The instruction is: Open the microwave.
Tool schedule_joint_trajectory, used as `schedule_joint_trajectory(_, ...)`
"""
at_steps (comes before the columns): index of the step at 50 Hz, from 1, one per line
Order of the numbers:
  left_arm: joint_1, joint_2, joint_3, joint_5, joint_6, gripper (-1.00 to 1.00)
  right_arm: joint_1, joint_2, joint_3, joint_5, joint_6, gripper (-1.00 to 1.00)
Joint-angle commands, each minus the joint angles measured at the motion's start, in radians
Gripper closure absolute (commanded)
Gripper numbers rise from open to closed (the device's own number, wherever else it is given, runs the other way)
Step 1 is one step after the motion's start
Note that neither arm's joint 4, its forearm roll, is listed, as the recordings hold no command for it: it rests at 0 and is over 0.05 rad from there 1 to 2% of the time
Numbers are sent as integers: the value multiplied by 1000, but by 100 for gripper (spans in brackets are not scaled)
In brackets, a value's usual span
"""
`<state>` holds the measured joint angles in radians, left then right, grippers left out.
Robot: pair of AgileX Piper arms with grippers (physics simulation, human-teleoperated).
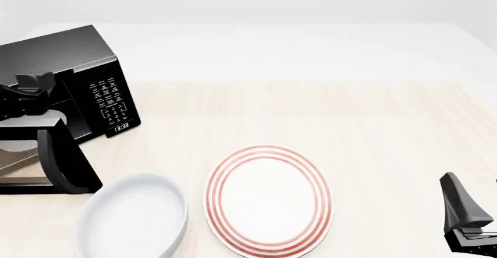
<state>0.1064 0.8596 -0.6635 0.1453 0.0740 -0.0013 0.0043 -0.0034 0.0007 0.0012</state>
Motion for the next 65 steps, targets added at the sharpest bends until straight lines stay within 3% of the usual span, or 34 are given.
schedule_joint_trajectory(1,8,51,-26,23,2,-100,0,0,0,0,0,-100)
schedule_joint_trajectory(32,63,261,-196,95,45,-100,0,0,0,0,0,-100)
schedule_joint_trajectory(65,139,312,-129,71,43,-100,0,0,0,0,0,-100)
